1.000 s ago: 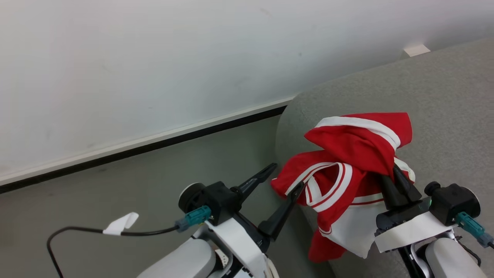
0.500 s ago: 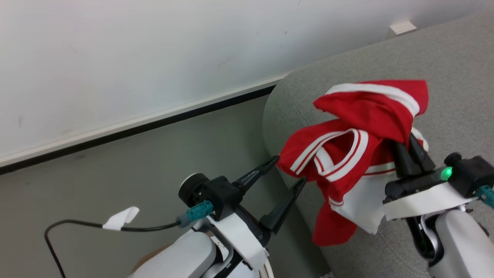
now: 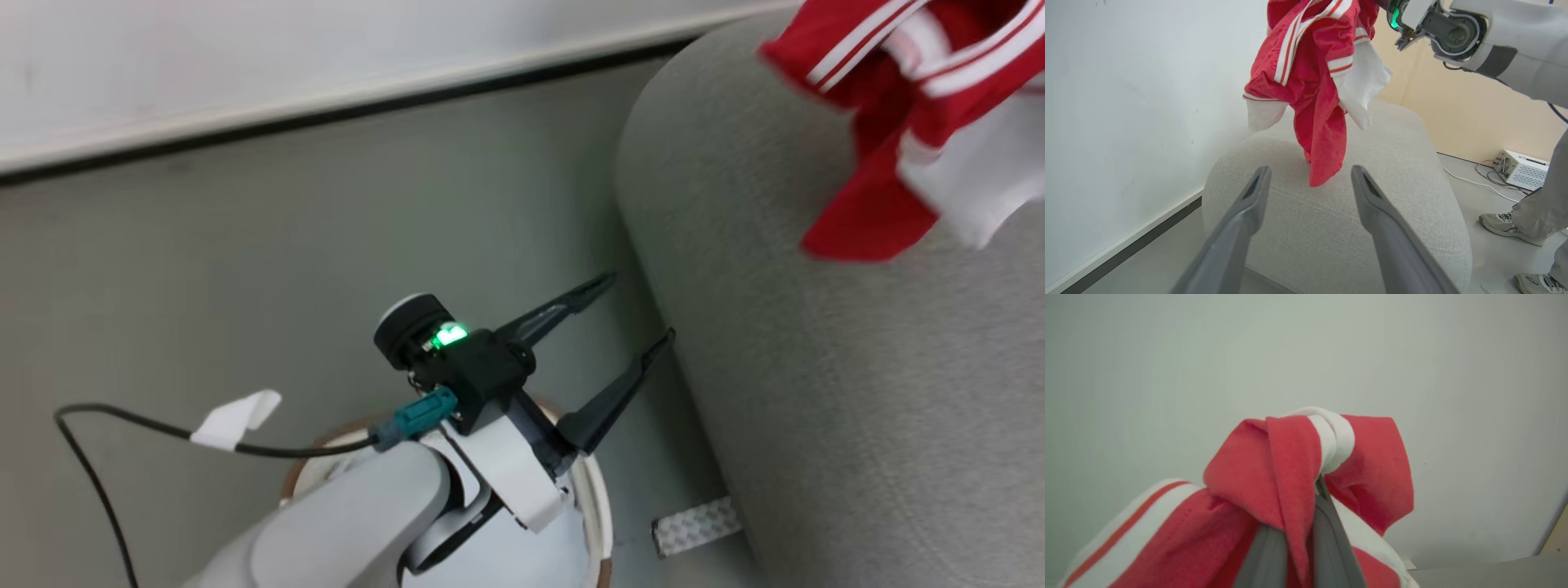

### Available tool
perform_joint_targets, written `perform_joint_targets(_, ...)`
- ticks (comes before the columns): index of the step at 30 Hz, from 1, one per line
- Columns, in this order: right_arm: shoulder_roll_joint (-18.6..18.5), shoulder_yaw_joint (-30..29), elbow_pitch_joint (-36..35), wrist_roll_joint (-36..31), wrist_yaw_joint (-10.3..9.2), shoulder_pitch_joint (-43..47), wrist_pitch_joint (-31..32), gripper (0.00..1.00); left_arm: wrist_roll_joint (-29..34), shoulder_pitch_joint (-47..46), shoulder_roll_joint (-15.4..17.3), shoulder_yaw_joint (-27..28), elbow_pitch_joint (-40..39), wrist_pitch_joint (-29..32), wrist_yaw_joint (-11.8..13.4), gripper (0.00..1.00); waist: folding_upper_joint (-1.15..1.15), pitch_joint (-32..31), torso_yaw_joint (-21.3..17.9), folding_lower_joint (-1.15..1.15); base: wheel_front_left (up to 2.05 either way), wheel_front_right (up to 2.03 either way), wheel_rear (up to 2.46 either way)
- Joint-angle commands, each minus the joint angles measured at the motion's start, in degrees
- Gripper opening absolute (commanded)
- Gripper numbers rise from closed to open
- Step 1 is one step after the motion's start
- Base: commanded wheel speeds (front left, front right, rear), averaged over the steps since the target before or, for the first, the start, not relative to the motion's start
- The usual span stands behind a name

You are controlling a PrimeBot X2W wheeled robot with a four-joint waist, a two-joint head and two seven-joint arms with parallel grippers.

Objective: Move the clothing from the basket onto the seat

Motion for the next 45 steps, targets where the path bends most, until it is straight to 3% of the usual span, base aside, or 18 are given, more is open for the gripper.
perform_joint_targets(1,-0.88,-0.99,0.81,-0.07,-0.12,-1.96,0.46,0.0,0.37,-0.76,0.68,0.15,-0.6,0.0,-0.24,1.0,0.0,5.08,3.26,-0.01,0.0,0.0,0.0)
perform_joint_targets(12,-9.71,-10.25,11.39,-6.39,-0.12,-13.39,4.46,0.0,3.38,-4.37,1.69,-0.02,-2.43,-0.84,-0.45,1.0,0.0,13.66,9.55,-0.01,0.0,0.0,0.0)
perform_joint_targets(19,-13.3,-7.86,19.16,-9.95,-0.12,-11.87,12.02,0.0,3.25,-4.84,1.43,0.29,-1.84,-1.58,-0.68,1.0,0.0,16.56,11.92,-0.01,0.0,0.0,0.0)
perform_joint_targets(31,-13.01,-8.24,29.92,-12.99,-0.12,-6.93,17.96,0.01,1.96,-3.73,1.64,1.77,0.24,-2.39,0.19,1.0,0.0,15.49,12.2,-0.01,0.0,0.0,0.0)
perform_joint_targets(32,-12.79,-8.27,30.11,-13.21,-0.12,-7.26,18.02,0.12,1.75,-3.53,1.66,1.83,0.31,-2.45,0.3,1.0,0.0,15.04,11.95,-0.01,0.0,0.0,0.0)
perform_joint_targets(33,-12.42,-8.16,30.25,-13.61,-0.12,-7.63,17.87,0.38,1.65,-3.22,1.71,1.9,0.46,-2.49,0.4,1.0,0.0,14.47,11.64,-0.01,0.0,0.0,0.0)
perform_joint_targets(34,-11.89,-7.92,30.36,-13.79,-0.12,-7.8,17.83,0.96,1.61,-2.89,1.85,1.99,0.64,-2.55,0.49,1.0,0.0,13.81,11.26,-0.01,0.0,0.0,0.0)
perform_joint_targets(35,-11.39,-7.51,30.53,-13.84,-0.12,-7.77,17.98,1.0,1.52,-2.58,2.0,2.04,0.91,-2.61,0.58,1.0,0.0,13.01,10.85,-0.01,0.0,0.0,0.0)
perform_joint_targets(45,-12.12,3.0,28.98,-12.08,-0.13,-4.45,24.29,1.0,-0.84,3.6,2.73,3.64,2.53,-2.99,2.38,1.0,0.0,0.3,7.38,-0.01,0.0,0.0,0.0)
